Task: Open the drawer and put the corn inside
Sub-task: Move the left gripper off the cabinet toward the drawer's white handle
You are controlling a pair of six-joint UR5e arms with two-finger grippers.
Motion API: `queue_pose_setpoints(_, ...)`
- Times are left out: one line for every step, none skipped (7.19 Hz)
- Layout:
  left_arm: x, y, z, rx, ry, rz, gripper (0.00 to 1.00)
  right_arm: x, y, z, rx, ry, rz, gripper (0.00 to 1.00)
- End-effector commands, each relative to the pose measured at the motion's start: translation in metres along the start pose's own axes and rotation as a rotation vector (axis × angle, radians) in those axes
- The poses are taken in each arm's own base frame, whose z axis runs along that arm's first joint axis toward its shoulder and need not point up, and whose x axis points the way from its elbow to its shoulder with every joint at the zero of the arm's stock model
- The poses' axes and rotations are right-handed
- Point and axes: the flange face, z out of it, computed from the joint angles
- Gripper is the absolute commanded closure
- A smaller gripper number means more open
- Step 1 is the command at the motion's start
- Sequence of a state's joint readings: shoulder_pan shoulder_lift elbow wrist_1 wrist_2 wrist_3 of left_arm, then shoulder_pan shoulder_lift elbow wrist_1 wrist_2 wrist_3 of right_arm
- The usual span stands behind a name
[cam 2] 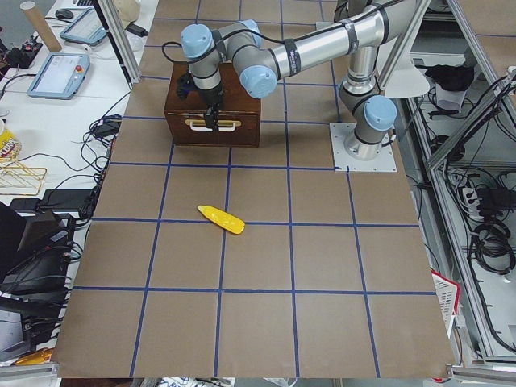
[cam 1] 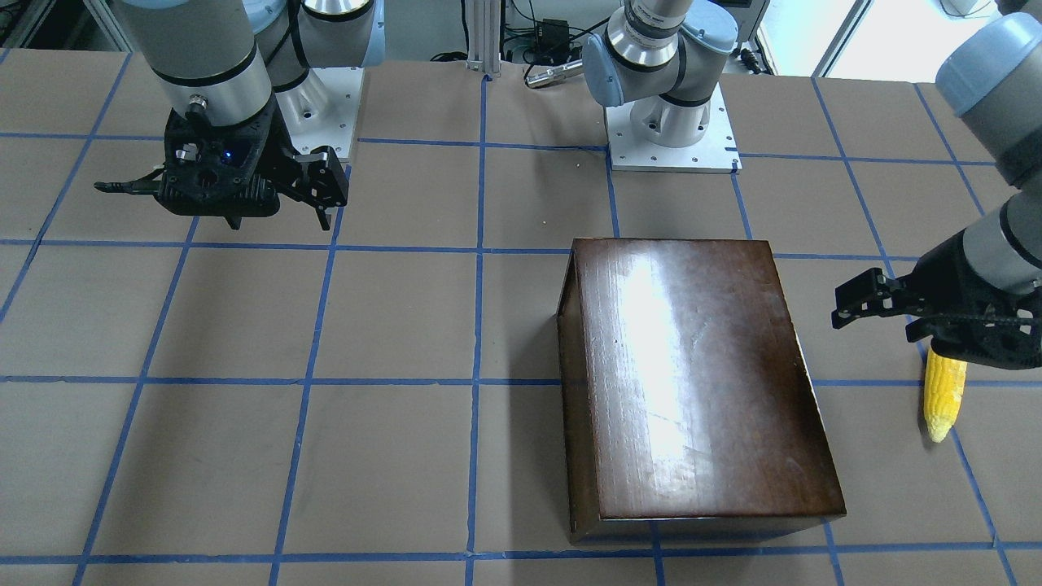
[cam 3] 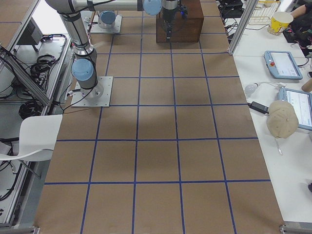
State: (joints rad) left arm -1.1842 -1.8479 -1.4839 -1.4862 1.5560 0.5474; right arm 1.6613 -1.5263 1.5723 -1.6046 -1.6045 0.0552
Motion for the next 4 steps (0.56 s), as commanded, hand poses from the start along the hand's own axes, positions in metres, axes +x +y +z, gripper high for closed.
queue_pose_setpoints(-0.028, -0.008, 0.027, -0.014, 0.028, -0.021, 0.0, 0.0, 0.0, 0.0, 0.0, 0.0, 0.0, 0.0)
queue_pose_setpoints(-0.029, -0.011, 0.033, -0.012, 0.049, -0.025, 0.0, 0.0, 0.0, 0.0, 0.0, 0.0, 0.0, 0.0)
queue_pose_setpoints(-0.03, -0.016, 0.042, -0.012, 0.074, -0.026, 0.0, 0.0, 0.0, 0.0, 0.0, 0.0, 0.0, 0.0)
queue_pose_setpoints(-0.03, -0.018, 0.046, -0.014, 0.085, -0.03, 0.0, 0.0, 0.0, 0.0, 0.0, 0.0, 0.0, 0.0)
